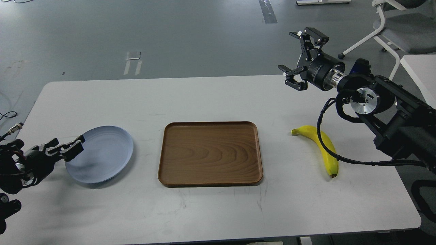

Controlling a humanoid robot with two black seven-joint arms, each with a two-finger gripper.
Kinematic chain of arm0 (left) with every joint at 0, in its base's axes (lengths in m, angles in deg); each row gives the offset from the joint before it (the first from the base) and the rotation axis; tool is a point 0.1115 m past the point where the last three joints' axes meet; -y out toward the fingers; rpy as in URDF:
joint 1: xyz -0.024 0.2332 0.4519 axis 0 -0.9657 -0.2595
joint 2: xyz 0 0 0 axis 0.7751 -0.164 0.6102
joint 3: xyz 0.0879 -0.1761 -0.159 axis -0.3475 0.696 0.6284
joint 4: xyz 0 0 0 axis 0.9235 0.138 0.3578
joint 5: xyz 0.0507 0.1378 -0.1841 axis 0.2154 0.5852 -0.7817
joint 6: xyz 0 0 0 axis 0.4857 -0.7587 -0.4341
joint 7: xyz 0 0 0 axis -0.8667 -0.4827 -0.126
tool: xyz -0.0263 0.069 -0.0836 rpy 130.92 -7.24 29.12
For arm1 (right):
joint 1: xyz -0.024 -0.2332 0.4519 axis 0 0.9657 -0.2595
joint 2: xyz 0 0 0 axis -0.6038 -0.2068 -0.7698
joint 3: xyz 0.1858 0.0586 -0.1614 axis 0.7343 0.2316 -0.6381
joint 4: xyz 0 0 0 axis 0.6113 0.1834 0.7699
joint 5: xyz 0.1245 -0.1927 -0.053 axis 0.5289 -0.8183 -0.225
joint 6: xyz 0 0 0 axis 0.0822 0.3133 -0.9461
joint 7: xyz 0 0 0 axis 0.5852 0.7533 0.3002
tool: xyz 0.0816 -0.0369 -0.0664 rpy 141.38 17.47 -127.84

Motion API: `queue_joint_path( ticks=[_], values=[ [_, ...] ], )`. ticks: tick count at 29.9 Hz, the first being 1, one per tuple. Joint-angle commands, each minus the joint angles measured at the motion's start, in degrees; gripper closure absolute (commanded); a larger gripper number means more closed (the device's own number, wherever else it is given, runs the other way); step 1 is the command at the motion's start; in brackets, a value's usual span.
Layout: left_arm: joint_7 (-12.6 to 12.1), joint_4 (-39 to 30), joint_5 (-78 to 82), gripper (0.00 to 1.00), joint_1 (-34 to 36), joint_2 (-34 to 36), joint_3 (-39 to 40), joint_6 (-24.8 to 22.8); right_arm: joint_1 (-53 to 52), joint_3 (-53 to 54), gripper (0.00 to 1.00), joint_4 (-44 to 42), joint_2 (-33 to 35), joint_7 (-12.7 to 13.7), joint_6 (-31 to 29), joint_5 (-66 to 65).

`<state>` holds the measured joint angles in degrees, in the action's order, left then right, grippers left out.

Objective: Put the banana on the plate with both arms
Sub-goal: 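Grasp the plate rim with the left gripper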

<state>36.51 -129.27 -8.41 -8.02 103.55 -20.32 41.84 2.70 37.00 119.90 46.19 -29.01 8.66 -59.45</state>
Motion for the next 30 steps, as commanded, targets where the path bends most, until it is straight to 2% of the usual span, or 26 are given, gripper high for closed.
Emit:
queue_joint_path(
  ticks=[1,9,12,14,16,17,20,22,28,29,30],
  values=[
    [0.1,1.6,-0.1,0.03,-0.9,-0.3,0.0,-0.1,0.0,0.0,0.0,0.1,0.1,0.0,0.1,0.0],
    [1.0,2.0,-0.1,0.04,-1.7,-0.5,0.0,-0.1,0.1,0.0,0.0,0.1,0.1,0.0,0.0,0.0],
    [1.5,2.0,-0.1,0.09,-2.3,-1.1,0.0,-0.1,0.1,0.0,0.0,0.1,0.1,0.0,0.1,0.0],
    [1.5,2.0,0.0,0.16,-2.5,-1.2,-0.1,-0.1,0.1,0.0,0.0,0.0,0.1,0.0,0.0,0.0],
    [1.5,2.0,-0.1,0.28,-2.6,-1.2,-0.1,-0.3,0.0,-0.1,0.0,0.0,0.1,0.0,0.1,0.0],
    [1.5,2.0,-0.1,0.3,-2.7,-1.3,-0.1,-0.3,0.0,-0.1,0.0,0.0,0.0,0.0,0.0,0.0],
    [1.4,2.0,-0.1,0.31,-2.9,-1.2,0.0,-0.2,0.0,-0.1,0.0,0.0,0.0,0.0,0.0,0.0],
    [1.4,2.0,-0.1,0.35,-2.8,-1.2,0.0,-0.2,0.0,-0.1,0.0,0.0,0.0,0.0,0.1,0.0],
    [1.5,2.0,-0.1,0.35,-2.9,-1.1,-0.1,-0.3,0.0,-0.1,0.0,0.0,0.0,-0.1,0.1,0.0],
    [1.5,2.0,-0.1,0.4,-2.9,-1.1,-0.1,-0.4,0.0,-0.1,0.0,0.0,0.0,-0.1,0.1,0.0],
    [1.5,2.0,-0.1,0.51,-2.9,-1.1,0.0,-0.4,0.0,-0.1,0.0,0.0,0.1,-0.1,0.1,0.0]
  ],
)
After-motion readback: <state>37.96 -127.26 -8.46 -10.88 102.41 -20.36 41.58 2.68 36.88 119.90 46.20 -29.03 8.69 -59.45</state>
